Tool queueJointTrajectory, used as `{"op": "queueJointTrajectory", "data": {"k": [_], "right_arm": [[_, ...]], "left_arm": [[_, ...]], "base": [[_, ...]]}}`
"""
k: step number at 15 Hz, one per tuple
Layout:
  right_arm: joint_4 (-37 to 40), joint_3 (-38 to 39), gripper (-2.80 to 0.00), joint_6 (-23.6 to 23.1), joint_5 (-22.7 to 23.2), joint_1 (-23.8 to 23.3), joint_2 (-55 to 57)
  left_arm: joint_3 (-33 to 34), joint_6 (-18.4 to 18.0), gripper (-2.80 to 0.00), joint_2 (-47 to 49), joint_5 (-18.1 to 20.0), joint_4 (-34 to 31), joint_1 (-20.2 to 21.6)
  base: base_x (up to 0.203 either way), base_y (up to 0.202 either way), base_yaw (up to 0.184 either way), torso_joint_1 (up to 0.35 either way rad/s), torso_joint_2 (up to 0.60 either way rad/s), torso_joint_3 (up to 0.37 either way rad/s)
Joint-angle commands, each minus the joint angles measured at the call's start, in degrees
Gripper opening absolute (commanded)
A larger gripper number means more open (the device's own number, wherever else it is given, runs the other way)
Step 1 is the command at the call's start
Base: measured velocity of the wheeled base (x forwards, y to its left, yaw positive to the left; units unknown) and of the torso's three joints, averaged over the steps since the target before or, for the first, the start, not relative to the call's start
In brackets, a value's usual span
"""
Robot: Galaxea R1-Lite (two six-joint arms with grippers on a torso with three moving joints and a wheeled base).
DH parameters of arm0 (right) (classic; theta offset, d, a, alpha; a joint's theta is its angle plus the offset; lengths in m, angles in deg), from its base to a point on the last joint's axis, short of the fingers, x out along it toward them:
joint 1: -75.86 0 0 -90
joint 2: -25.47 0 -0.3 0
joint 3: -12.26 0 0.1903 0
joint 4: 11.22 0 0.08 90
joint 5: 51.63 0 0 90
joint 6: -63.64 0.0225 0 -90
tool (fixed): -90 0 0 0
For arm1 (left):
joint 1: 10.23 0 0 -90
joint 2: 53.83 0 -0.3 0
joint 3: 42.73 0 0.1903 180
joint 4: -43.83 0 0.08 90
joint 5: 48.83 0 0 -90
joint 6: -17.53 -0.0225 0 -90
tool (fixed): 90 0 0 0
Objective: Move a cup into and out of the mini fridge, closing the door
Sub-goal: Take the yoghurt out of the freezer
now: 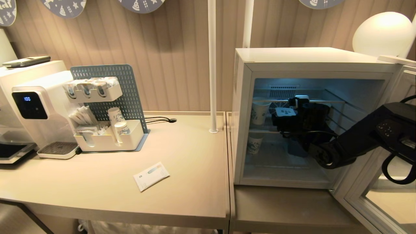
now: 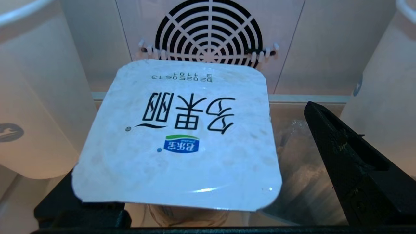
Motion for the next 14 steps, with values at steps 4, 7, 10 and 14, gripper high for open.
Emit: {"op": "queueJointTrajectory", "data": {"k": [4,7,10,14], "right_arm": [[-0.51,2.36,-2.80,-0.27,-0.46,2.00,-0.81],[-1.21,6.95,-2.80,-0.13,-0.79,4.52,-3.17],[-3.37,11.68,-2.80,-0.29,-1.12,6.60,-6.97],[-3.56,13.58,-2.80,-0.32,-1.14,6.72,-9.65]], "left_arm": [[0.01,-0.08,-2.80,0.09,0.08,0.00,0.00],[0.01,-0.17,-2.80,0.09,0.11,0.00,0.00],[0.01,-0.35,-2.80,0.09,0.11,0.00,0.00],[0.01,-0.56,-2.80,0.09,0.11,0.00,0.00]], "base": [[0.000,0.000,0.000,0.000,0.00,0.000],[0.000,0.000,0.000,0.000,0.00,0.000],[0.000,0.000,0.000,0.000,0.00,0.000],[0.000,0.000,0.000,0.000,0.00,0.000]]}}
